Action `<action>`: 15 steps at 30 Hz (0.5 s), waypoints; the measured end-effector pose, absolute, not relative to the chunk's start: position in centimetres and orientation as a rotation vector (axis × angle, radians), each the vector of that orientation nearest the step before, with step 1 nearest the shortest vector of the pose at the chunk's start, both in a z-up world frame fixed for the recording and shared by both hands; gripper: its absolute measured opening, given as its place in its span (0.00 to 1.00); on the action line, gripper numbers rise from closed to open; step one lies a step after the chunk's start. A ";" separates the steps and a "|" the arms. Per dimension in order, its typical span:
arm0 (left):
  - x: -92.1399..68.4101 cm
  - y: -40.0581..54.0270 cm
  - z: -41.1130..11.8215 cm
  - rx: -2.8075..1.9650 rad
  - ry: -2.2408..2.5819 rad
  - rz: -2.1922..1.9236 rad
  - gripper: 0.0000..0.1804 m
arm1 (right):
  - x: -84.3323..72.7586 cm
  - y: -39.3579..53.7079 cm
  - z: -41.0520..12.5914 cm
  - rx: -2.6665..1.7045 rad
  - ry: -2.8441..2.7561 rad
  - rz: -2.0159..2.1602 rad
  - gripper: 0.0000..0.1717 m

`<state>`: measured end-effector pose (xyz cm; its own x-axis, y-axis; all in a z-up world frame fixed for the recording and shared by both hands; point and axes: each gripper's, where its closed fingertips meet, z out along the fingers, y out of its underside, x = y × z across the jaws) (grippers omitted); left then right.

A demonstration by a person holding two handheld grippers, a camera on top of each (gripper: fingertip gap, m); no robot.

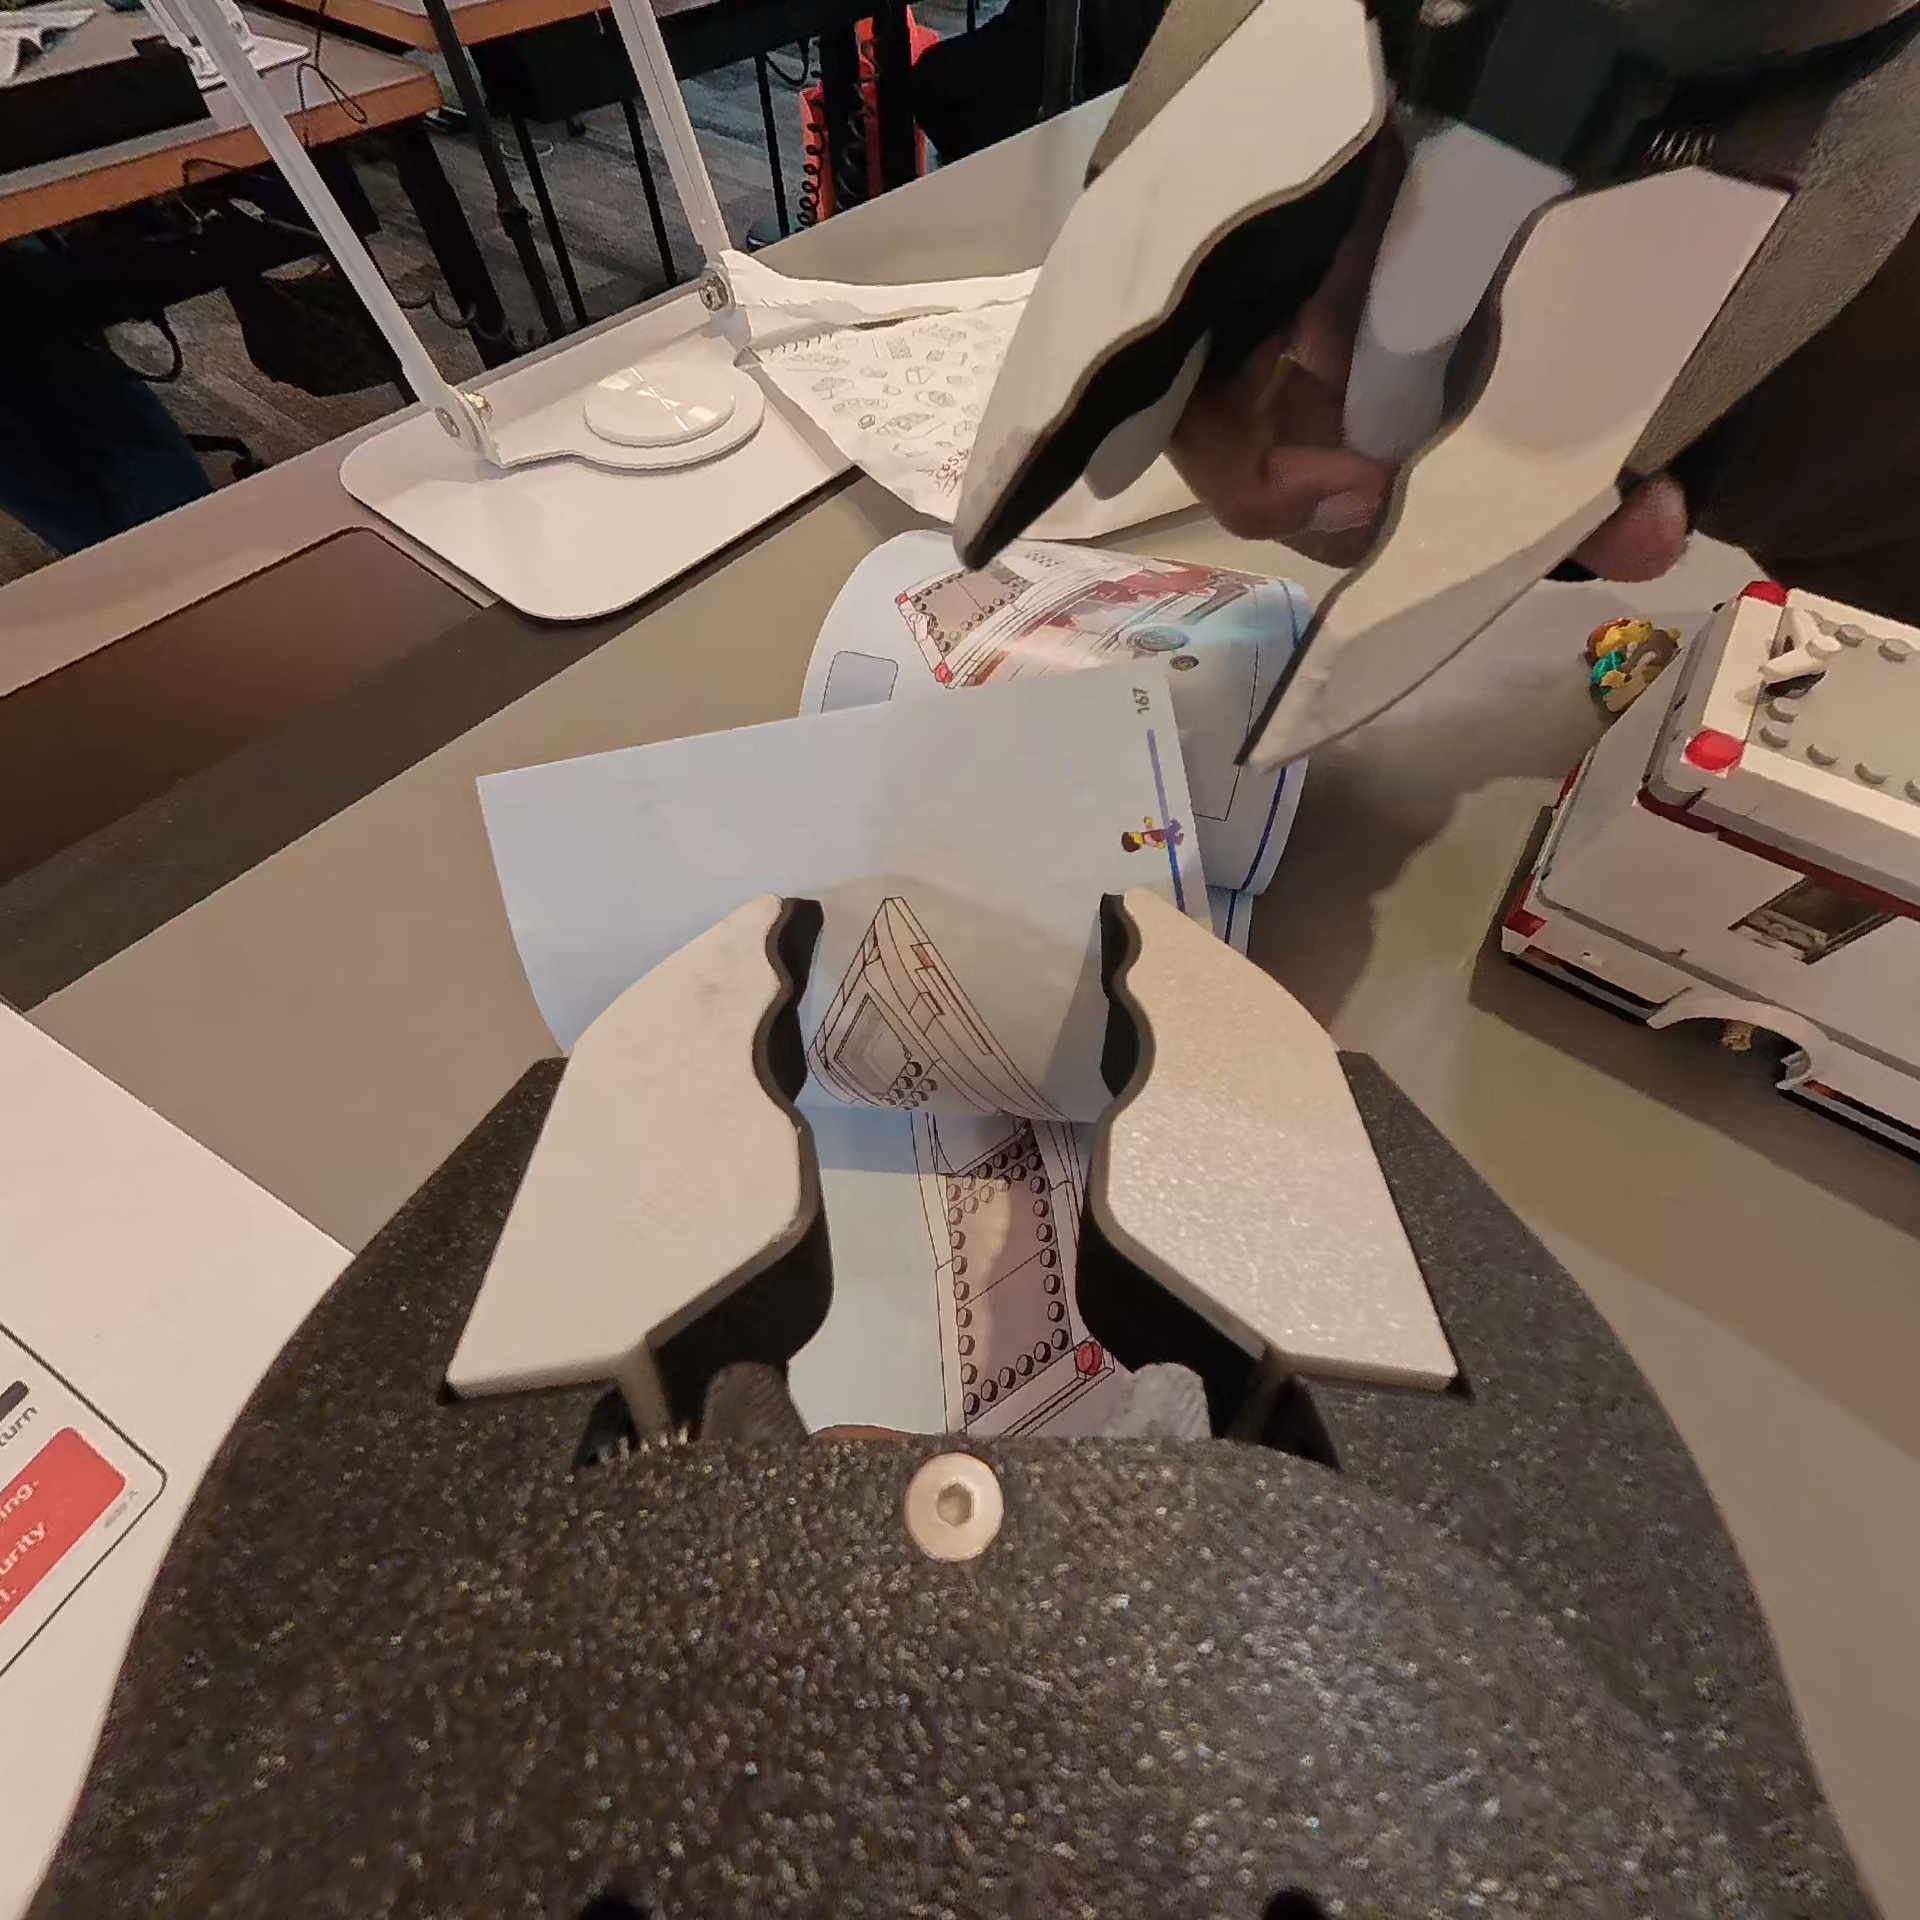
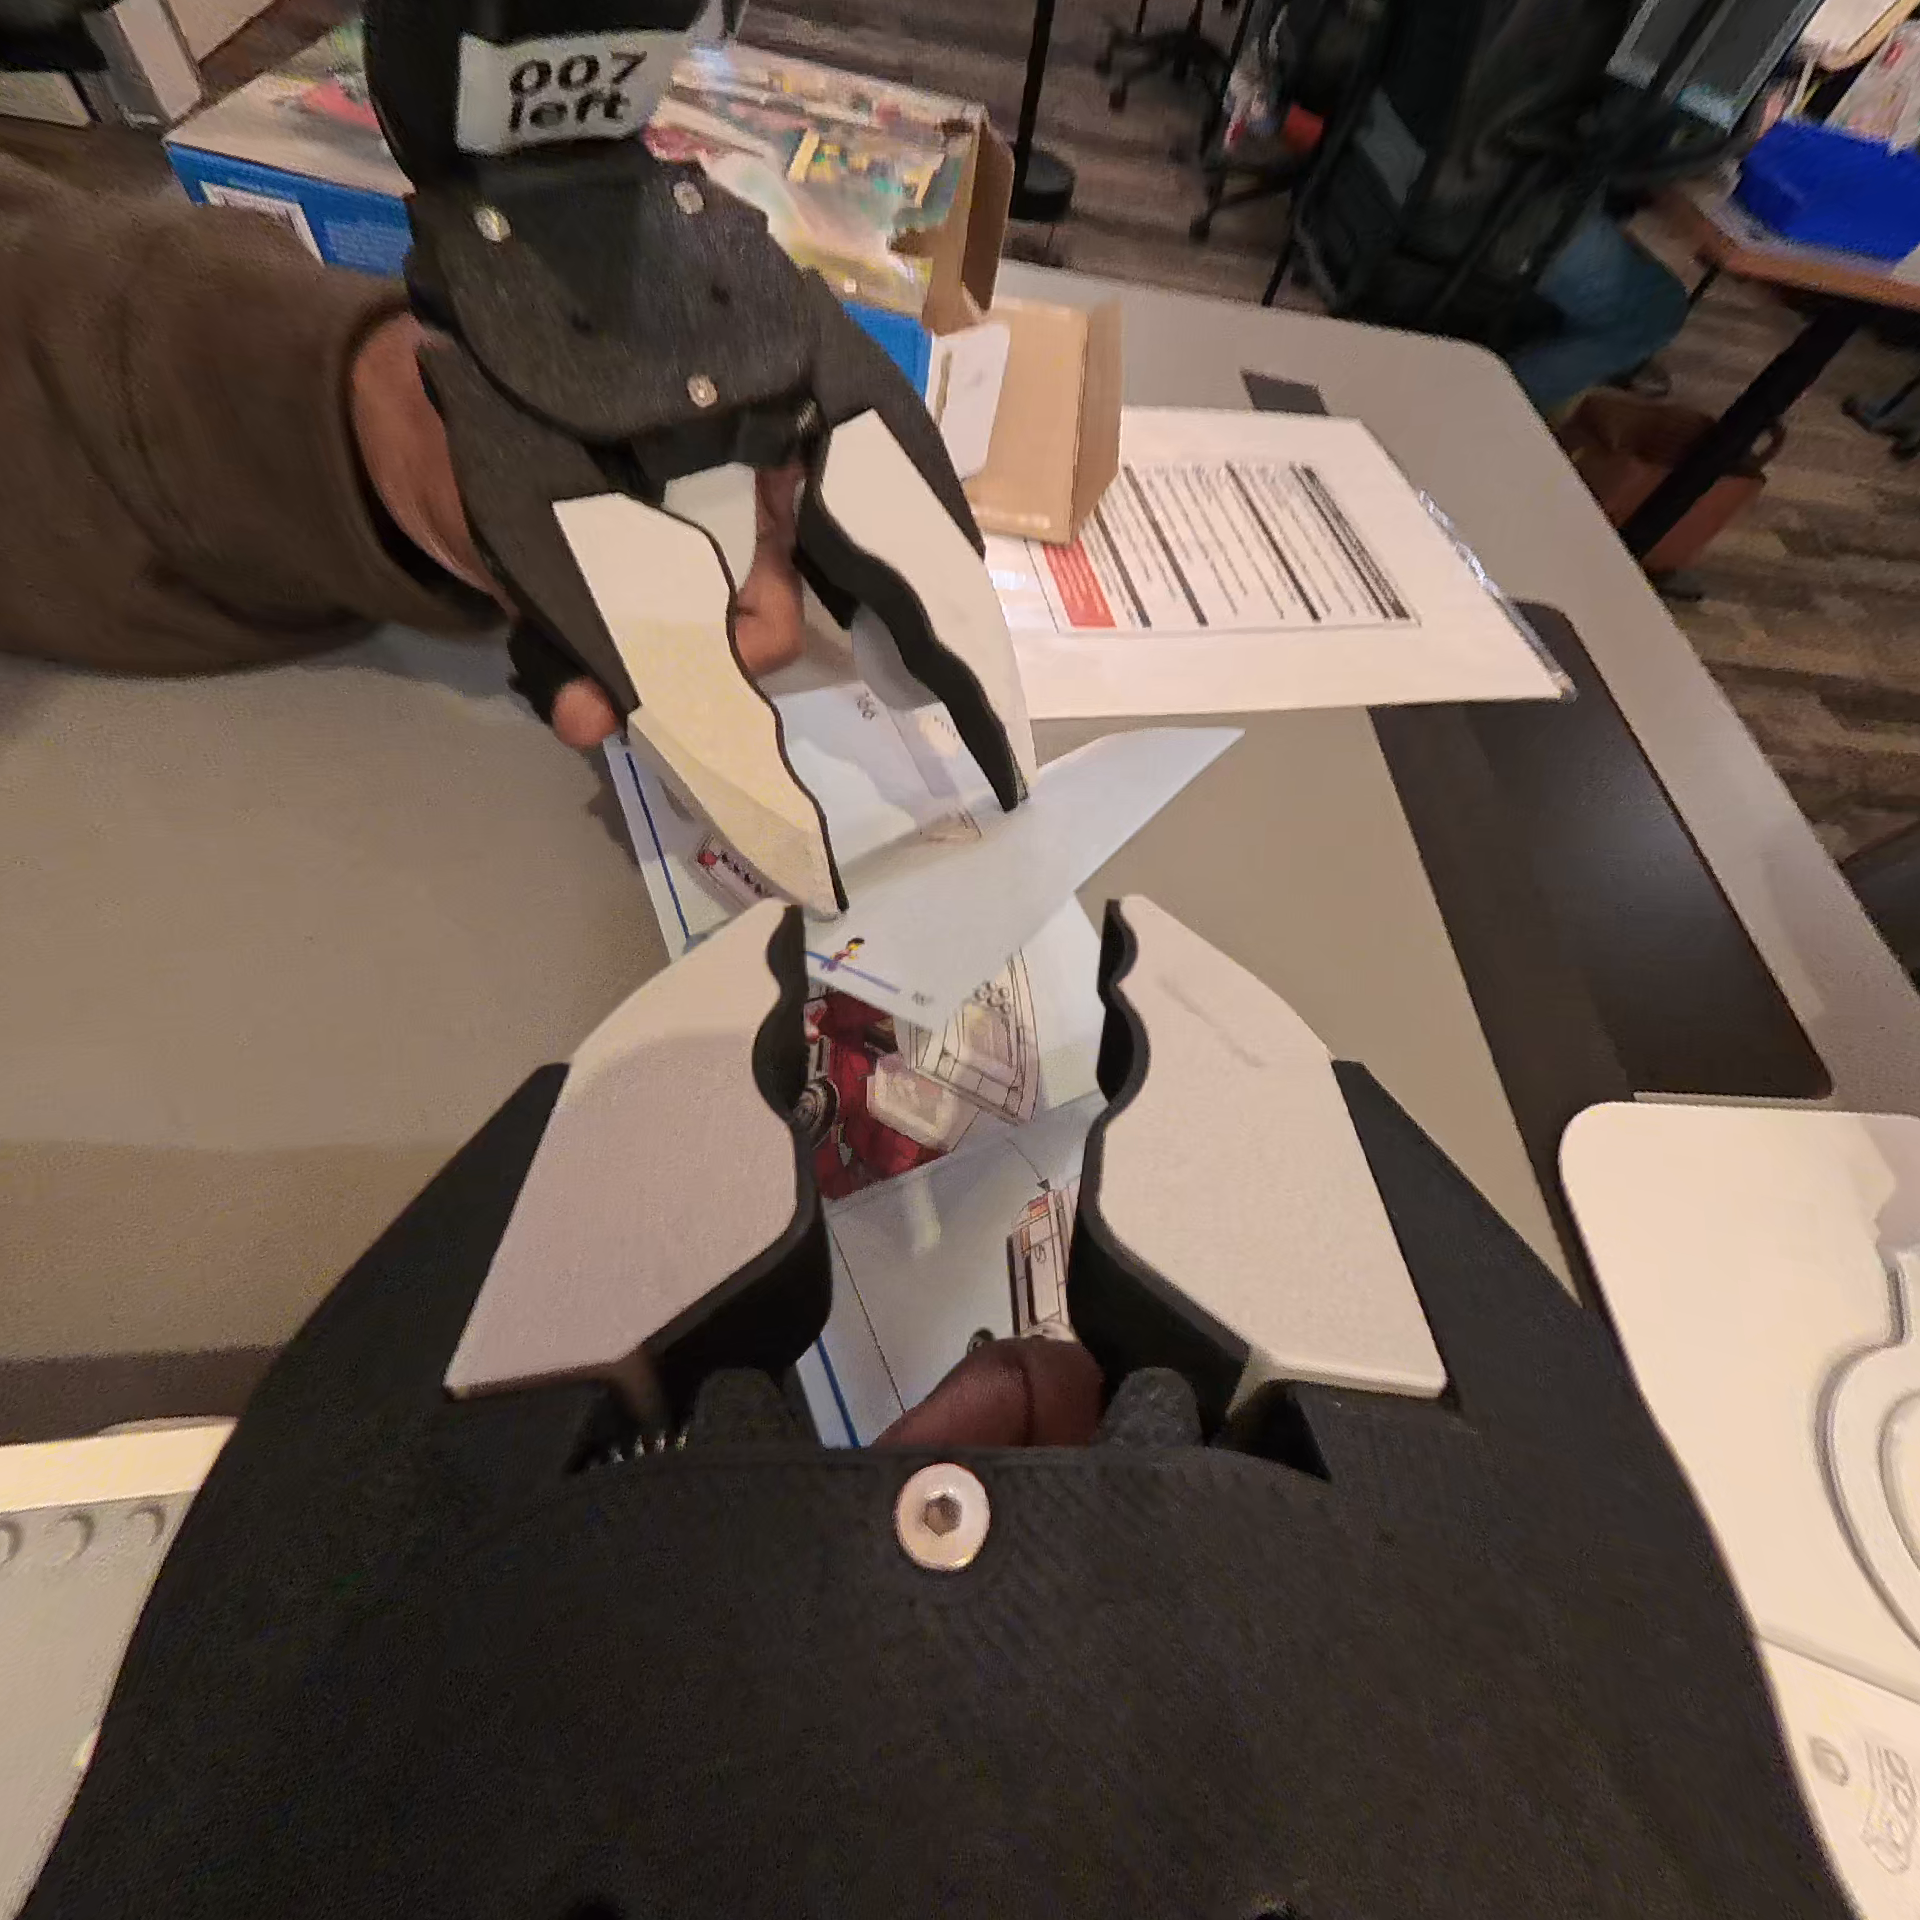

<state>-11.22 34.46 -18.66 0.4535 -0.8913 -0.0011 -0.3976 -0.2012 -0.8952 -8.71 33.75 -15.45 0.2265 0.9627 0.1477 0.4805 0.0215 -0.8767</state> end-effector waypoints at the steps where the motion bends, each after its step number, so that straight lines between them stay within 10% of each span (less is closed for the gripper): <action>1: -11.2 34.5 -18.7 -1.796 1.099 -0.680 0.31 | -8.7 33.6 -15.7 -1.612 -1.396 0.683 0.32; 15: -13.7 33.4 -21.3 -2.053 1.196 -0.638 0.31 | -10.0 31.3 -18.3 -1.628 -1.588 0.661 0.36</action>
